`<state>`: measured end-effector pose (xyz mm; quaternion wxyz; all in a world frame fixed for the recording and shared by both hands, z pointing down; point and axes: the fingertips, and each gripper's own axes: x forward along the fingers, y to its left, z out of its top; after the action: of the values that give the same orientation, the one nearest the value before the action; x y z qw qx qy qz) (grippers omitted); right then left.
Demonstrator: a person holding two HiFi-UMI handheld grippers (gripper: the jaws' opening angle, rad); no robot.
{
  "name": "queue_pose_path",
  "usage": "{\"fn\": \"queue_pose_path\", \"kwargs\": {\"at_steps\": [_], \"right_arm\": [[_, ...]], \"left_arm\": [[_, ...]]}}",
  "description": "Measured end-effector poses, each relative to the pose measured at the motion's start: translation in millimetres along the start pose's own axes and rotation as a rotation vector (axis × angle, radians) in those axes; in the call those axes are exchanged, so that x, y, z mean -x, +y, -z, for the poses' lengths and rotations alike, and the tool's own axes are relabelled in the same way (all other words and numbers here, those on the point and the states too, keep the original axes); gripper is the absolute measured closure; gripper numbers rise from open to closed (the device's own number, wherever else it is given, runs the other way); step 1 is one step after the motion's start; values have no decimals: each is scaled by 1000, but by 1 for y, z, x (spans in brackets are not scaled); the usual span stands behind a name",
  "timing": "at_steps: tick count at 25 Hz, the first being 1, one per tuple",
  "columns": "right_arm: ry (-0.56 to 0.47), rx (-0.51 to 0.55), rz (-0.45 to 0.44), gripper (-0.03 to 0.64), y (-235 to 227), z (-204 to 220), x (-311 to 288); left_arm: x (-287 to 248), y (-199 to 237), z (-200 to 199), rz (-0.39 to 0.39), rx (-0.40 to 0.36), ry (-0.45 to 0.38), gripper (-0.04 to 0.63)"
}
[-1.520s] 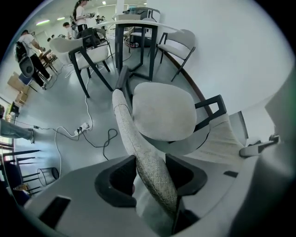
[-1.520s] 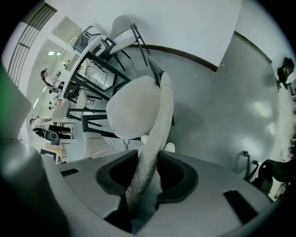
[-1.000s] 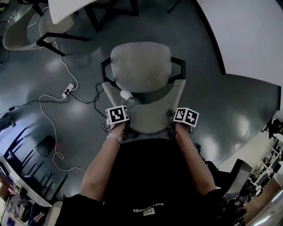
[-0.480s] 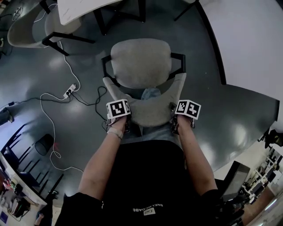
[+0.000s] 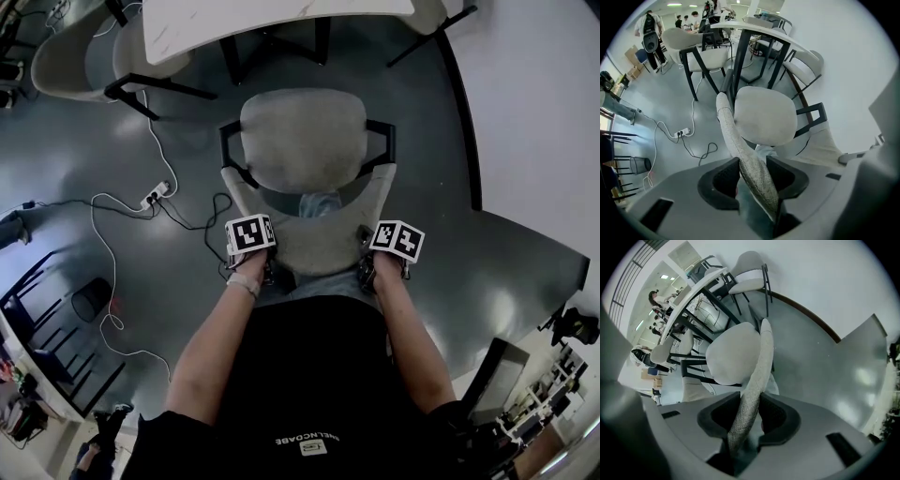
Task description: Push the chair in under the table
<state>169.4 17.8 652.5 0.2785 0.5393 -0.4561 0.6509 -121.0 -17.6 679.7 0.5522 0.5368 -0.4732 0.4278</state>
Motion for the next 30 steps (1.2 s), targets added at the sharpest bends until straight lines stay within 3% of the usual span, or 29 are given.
{"fn": "queue_pose_path", "kwargs": {"at_steps": [15,26,30], "right_arm": [[31,98,0,486,38,-85,-15],[53,131,-38,485,75,-141,-28],[45,139,-44,485,86,-152,-31]], "left_arm": [[-7,-4,-75,-37,43,-21,410],[-9,3,-139,-70,29,-54,408],[-10,7,-146,-60,50,-44,408]]}}
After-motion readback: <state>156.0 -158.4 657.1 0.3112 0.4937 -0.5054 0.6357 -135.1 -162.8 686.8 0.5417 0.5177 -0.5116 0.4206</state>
